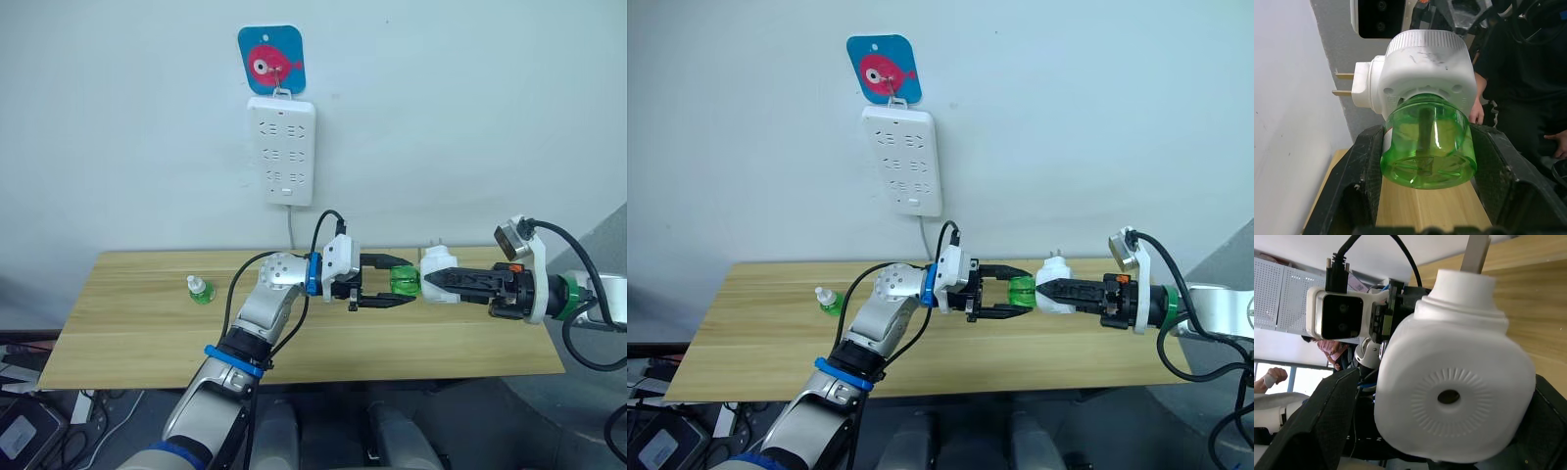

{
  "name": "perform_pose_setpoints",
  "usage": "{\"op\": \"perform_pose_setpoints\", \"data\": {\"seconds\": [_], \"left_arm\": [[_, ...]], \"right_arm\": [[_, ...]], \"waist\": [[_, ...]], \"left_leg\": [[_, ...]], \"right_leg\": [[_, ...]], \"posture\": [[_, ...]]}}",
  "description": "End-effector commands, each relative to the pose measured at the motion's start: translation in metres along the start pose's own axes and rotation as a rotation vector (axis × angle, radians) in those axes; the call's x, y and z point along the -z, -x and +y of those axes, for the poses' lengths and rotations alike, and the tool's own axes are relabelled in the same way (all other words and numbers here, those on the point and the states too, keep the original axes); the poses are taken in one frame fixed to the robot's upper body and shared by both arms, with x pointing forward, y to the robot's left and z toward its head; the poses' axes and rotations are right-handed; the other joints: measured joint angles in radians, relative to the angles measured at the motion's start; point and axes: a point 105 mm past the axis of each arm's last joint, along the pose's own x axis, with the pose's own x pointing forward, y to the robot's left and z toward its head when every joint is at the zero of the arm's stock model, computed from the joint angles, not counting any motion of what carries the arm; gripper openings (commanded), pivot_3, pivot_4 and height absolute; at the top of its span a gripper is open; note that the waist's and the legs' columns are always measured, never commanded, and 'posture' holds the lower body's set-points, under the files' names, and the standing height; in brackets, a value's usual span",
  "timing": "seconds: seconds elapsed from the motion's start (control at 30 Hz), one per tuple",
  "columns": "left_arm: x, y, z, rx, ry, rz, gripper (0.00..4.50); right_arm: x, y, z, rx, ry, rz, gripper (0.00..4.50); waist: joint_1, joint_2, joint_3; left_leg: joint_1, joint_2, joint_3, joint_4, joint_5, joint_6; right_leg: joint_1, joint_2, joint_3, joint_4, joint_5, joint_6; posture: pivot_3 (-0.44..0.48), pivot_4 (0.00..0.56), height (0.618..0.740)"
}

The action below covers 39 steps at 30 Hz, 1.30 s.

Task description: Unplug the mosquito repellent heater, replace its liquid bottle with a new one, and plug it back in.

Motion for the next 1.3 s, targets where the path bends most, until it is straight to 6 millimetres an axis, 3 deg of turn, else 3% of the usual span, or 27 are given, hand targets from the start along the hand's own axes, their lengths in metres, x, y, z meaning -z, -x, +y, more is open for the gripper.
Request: {"op": "perform_pose_setpoints", "data": {"seconds": [0.03,0.23,0.63,0.73,0.83,1.0,1.1,1.3], "left_arm": [[-0.006,-0.003,-0.002,0.016,-0.030,-0.008,2.32],[-0.006,-0.004,-0.006,0.033,-0.031,-0.007,2.32],[-0.007,-0.006,-0.005,0.021,-0.028,-0.014,2.32],[-0.007,-0.006,-0.004,0.022,-0.030,-0.015,2.32],[-0.008,-0.007,-0.004,0.023,-0.031,-0.017,2.32],[-0.012,-0.008,-0.003,0.015,0.005,-0.033,2.32],[-0.016,-0.006,0.003,-0.013,0.245,-0.048,2.32],[-0.015,0.016,-0.019,0.194,1.144,0.014,2.32]], "right_arm": [[-0.005,0.003,0.009,-0.035,0.019,-0.008,4.47],[-0.011,0.004,0.009,-0.034,0.015,-0.022,4.47],[-0.003,0.004,0.007,-0.002,0.018,0.031,4.47],[-0.006,0.004,0.006,0.002,0.014,0.013,3.89],[-0.006,0.004,0.006,0.000,0.015,0.009,3.04],[-0.003,0.003,0.007,0.015,0.034,0.021,3.04],[0.001,0.003,0.009,0.036,0.082,0.052,3.04],[0.010,0.001,0.019,0.010,0.201,0.161,3.04]], "waist": [[0.000,-0.001,0.001],[0.000,-0.001,0.005],[0.000,-0.001,0.005],[0.000,-0.001,0.005],[0.000,-0.001,0.005],[0.000,-0.001,0.005],[0.000,-0.001,0.006],[-0.003,0.000,0.007]], "left_leg": [[0.000,0.000,0.000,0.000,0.000,0.000],[0.000,0.000,0.000,0.000,0.000,0.000],[0.000,0.000,0.000,0.000,0.000,0.000],[0.000,0.000,0.000,0.000,0.000,0.000],[0.000,0.000,0.000,0.000,0.000,0.001],[0.000,0.000,0.000,0.000,0.000,0.001],[-0.001,0.000,0.000,0.000,0.000,0.001],[-0.001,0.001,-0.003,0.000,-0.001,0.001]], "right_leg": [[0.000,0.000,0.000,0.000,0.000,0.000],[0.000,0.000,0.000,0.000,0.000,0.000],[0.000,0.000,0.000,0.000,0.000,0.000],[0.000,0.000,0.000,0.000,0.000,0.000],[0.000,0.000,0.000,0.000,0.000,0.000],[0.000,0.000,0.000,0.000,0.000,0.000],[-0.001,0.000,0.000,0.000,0.000,0.000],[-0.001,0.001,-0.003,0.000,0.000,0.000]], "posture": [[0.189,0.215,0.740],[0.189,0.214,0.740],[0.188,0.212,0.740],[0.187,0.210,0.740],[0.186,0.209,0.740],[0.183,0.207,0.740],[0.182,0.206,0.740],[0.187,0.206,0.740]]}}
